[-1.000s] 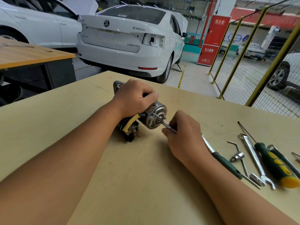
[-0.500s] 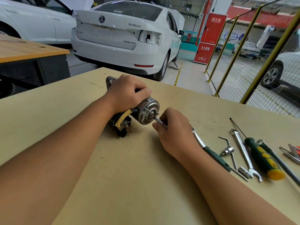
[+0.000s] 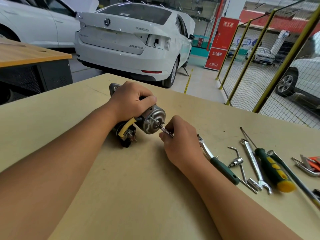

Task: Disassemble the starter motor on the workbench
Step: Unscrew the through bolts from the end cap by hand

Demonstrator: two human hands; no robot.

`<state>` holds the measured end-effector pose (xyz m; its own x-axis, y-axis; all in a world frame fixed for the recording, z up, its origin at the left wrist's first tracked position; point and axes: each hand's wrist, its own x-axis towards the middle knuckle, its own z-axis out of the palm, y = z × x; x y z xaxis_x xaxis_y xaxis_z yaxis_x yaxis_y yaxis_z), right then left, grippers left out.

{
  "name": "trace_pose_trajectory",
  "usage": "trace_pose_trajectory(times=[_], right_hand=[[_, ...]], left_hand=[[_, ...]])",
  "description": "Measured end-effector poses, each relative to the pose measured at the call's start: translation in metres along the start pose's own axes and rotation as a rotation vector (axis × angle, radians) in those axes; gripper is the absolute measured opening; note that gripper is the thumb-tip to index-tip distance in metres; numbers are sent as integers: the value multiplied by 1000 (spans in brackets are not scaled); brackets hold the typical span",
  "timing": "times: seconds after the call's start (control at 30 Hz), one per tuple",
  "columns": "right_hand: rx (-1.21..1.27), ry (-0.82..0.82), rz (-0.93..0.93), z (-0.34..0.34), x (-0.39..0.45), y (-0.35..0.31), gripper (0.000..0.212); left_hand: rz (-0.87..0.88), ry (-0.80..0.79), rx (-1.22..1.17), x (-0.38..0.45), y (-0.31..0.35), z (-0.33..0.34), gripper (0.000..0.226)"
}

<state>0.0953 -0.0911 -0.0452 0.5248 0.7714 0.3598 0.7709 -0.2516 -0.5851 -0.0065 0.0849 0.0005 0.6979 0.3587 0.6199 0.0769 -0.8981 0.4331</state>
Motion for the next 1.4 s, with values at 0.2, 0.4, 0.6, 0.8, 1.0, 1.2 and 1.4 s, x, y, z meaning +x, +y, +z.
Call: trace_pose_trajectory(times=[0.2,0.4,0.6,0.8,1.0,1.2,1.4], right_hand=[[-87,-55,-21,-5,0,-2,18],[-317,-50,-44,-11,-6,5,17],[-215,-31,-56,-9,-3,11,18],[271,222,-143,-7,-5,-1,32],[291,283,-76,-6,1,4,31],[335,299,-135,-10,0,10,8],[307,256,-72,-3,0,7,26]], left_hand=[[-9,10,-11,0,0,0,50],[-42,14,-12,0,-1,2,46],[-98,44,25,0,0,5,41],[-150,119,171,3,8,17,38],[-181,160,271,2,26,23,39],[-179,160,301,3,27,25,38],[-186,141,299,2,29,24,40]])
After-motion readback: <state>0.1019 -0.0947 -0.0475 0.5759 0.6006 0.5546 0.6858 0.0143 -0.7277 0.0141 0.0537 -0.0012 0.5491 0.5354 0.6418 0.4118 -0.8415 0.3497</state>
